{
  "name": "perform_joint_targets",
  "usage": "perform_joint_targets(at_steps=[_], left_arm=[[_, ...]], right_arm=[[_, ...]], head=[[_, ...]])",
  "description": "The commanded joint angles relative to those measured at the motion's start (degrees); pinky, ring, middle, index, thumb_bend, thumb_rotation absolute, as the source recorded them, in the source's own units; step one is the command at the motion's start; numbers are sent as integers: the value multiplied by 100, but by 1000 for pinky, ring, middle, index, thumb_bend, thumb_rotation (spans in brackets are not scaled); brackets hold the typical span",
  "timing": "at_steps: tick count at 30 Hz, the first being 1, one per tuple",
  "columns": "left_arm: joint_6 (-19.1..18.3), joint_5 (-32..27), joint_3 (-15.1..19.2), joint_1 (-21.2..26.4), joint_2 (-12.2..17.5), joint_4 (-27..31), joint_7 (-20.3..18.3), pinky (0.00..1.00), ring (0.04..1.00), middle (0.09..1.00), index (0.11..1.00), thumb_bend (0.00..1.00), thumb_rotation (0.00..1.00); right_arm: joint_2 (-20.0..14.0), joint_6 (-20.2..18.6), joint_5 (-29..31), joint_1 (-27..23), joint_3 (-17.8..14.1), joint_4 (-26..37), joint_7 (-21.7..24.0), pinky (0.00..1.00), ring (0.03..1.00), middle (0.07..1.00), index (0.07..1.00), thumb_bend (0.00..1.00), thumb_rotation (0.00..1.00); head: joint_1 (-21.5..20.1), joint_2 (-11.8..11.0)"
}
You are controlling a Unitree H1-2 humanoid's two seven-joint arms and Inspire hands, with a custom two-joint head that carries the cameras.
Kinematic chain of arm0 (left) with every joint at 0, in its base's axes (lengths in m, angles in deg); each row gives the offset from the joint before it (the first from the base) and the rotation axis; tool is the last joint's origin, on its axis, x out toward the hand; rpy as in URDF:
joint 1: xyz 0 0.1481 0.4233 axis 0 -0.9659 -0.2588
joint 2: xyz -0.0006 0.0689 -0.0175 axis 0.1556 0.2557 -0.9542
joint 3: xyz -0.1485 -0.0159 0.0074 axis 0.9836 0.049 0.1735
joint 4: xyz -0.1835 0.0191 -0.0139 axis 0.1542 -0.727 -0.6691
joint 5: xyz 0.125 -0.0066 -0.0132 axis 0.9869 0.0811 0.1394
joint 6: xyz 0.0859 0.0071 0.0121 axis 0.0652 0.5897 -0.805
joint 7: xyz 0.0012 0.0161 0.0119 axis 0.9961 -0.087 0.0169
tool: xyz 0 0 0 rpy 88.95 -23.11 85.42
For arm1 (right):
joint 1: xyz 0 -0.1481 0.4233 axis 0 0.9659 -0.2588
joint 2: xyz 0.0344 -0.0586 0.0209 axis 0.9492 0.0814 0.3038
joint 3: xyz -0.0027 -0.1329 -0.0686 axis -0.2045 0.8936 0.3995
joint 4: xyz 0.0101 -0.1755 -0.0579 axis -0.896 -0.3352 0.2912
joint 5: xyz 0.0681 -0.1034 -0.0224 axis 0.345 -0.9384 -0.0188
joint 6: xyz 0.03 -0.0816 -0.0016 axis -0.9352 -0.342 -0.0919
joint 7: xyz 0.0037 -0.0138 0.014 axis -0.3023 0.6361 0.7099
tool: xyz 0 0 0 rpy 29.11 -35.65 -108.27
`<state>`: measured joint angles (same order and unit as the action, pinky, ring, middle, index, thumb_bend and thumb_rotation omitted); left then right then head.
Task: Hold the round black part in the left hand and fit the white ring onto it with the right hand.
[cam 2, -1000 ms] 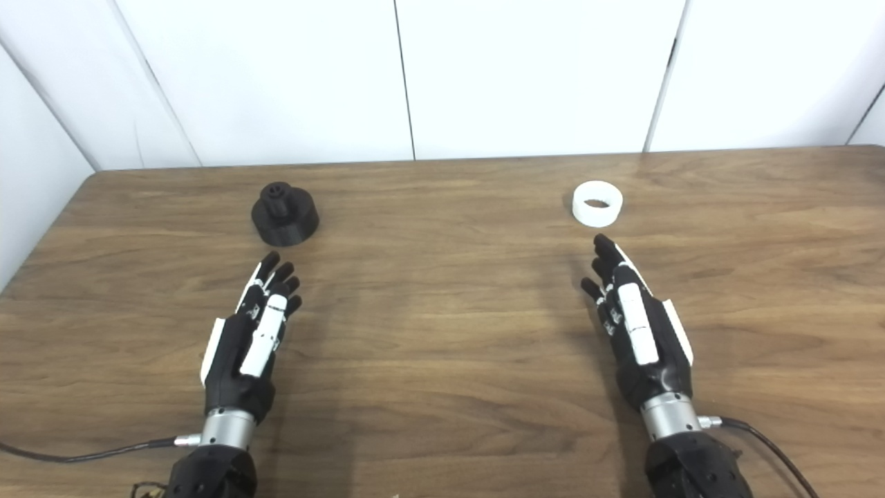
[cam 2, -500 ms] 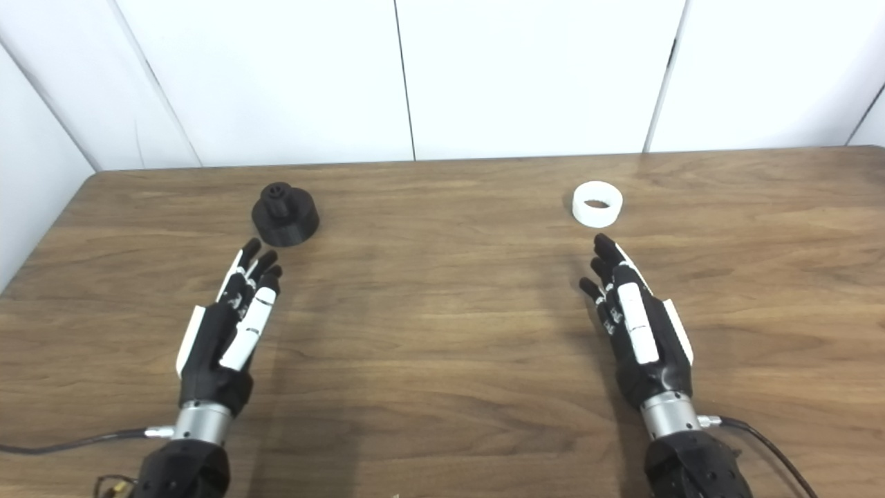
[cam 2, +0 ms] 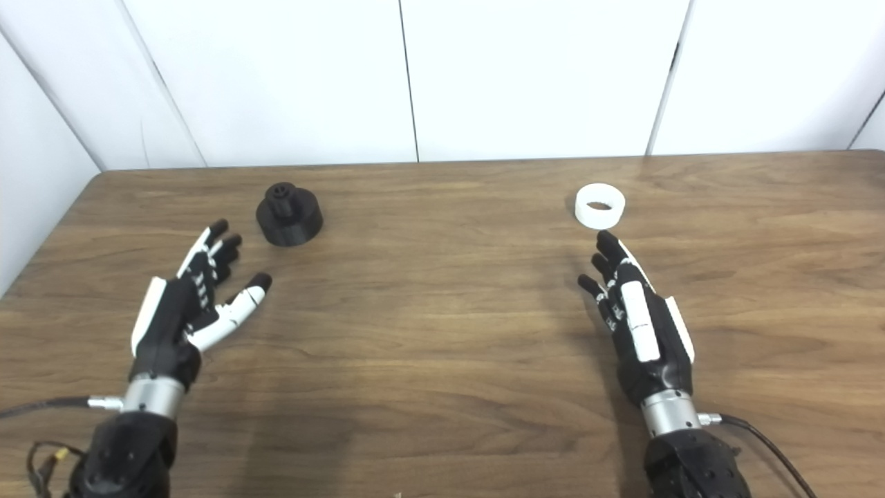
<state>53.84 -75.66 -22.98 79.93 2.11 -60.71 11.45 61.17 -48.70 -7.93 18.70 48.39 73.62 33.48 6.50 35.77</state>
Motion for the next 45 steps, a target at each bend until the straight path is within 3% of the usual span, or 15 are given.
perform_joint_targets(at_steps=[1,5,12,15,26,30,37,39,45], left_arm=[[-55,240,29,307,286,51,-32,890,918,934,969,636,205],[-229,370,34,506,529,-51,-133,865,910,927,970,680,153],[-257,953,-152,882,1070,-400,-449,917,924,941,966,709,154],[-257,1185,-252,1036,1247,-583,-583,891,926,943,965,723,144],[-24,2107,-844,1595,1912,-1432,-732,783,917,945,926,796,232],[235,2348,-1003,1778,2066,-1848,-676,773,923,950,909,818,240],[610,2758,-1222,2049,2261,-2461,-611,847,939,936,893,851,236],[717,2865,-1272,2116,2301,-2609,-592,908,940,931,888,858,247],[874,3314,-1496,2420,2463,-3012,-673,933,949,929,891,849,293]], right_arm=[[98,290,61,29,46,-217,99,877,960,952,900,600,801],[106,342,41,51,51,-250,80,870,954,947,896,602,806],[92,465,80,88,39,-413,126,860,942,932,880,618,803],[76,540,133,99,35,-483,178,856,945,934,879,619,798],[30,712,147,145,35,-616,210,836,938,934,879,638,791],[27,765,78,166,60,-635,182,829,938,937,882,640,802],[34,823,-21,196,68,-644,113,823,935,932,880,644,810],[40,834,-46,199,61,-661,96,825,940,934,880,650,814],[73,868,-35,229,61,-693,106,823,939,933,880,649,806]], head=[[12,-12],[34,-68],[94,-232],[103,-301],[133,-411],[116,-427],[76,-465],[70,-482],[26,-525]])
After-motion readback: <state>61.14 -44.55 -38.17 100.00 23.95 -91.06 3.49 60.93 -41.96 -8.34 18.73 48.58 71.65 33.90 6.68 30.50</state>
